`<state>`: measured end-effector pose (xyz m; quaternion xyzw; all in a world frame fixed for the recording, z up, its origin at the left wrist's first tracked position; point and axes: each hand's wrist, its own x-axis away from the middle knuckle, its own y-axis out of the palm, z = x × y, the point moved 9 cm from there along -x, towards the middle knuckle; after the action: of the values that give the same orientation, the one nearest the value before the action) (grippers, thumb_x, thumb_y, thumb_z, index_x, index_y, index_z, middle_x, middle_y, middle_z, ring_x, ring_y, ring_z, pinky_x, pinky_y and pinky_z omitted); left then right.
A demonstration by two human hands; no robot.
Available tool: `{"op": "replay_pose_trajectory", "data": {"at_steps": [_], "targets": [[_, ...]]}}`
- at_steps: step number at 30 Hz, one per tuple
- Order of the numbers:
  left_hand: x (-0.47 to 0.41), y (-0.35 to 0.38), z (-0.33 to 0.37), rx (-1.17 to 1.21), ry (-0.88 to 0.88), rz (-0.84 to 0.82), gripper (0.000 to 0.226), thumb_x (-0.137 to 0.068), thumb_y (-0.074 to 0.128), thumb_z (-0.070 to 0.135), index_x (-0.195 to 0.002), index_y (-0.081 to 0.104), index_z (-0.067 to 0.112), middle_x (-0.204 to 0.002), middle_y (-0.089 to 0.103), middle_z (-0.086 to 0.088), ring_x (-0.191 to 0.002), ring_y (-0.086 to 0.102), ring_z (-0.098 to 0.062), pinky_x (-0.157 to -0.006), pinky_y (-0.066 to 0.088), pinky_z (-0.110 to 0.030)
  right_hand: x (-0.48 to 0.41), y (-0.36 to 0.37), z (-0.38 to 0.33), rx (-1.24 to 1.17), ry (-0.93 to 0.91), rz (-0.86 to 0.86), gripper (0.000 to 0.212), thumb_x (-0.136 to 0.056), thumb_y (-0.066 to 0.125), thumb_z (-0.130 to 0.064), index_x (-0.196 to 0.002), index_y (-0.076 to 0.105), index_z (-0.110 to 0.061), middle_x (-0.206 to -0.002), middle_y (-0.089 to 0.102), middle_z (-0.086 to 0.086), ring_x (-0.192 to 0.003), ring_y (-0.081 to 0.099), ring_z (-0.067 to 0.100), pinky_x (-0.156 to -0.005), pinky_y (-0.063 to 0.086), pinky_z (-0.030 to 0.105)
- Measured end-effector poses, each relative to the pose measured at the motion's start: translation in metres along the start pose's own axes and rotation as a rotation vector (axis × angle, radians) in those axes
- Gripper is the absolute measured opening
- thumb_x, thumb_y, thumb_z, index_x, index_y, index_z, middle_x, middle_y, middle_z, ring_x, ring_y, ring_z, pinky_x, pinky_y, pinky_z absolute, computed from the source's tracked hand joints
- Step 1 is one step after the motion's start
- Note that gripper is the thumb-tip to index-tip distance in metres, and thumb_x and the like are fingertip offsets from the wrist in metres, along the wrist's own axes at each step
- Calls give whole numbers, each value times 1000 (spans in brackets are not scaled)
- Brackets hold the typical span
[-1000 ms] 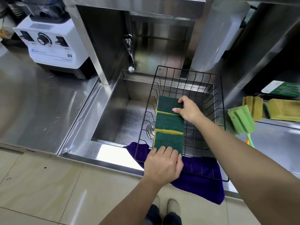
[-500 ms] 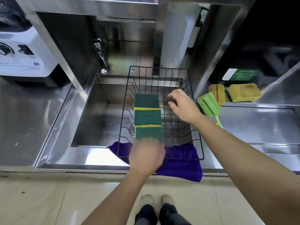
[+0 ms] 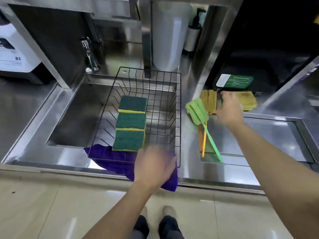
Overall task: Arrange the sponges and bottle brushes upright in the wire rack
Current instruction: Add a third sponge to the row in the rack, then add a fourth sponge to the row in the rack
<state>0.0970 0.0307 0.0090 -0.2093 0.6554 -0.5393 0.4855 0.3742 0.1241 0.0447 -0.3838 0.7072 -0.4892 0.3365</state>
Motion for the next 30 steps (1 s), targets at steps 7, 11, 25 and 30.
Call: {"op": "replay_pose_trajectory", "data": {"at_steps": [7,11,25,30], "targets": [[3,2,4,-24,-42,44,45,-95,40,41,-68,59,11,-66,58,-4,-62,53,-26,-60,38,-37,-21,24,63,227,5,-202,73,-77,54,1,-142,26,-16,-149,31,14,-134,30,35,-106,26,49],[4,5,4,-51,-51,34,43,-94,39,39,-69,60,11,-68,59,-4,-63,53,-26,-61,38,-38,-32,16,68,386,-47,-180,86,-78,64,-13,-148,14,-21,-141,33,22,-129,32,38,-105,25,45],[4,8,4,-72,-76,-22,43,-93,38,38,-69,62,11,-68,59,-2,-64,52,-24,-64,38,-38,-33,-53,36,-446,69,50,89,-68,78,-36,-138,30,-7,-133,45,15,-124,42,34,-106,33,44],[3,9,-2,-13,-93,-52,45,-93,39,41,-67,62,13,-65,59,1,-62,54,-22,-62,42,-37,-21,-75,-7,-802,-46,-18,86,-75,72,-36,-145,23,-25,-131,39,6,-113,41,14,-97,36,26]]}}
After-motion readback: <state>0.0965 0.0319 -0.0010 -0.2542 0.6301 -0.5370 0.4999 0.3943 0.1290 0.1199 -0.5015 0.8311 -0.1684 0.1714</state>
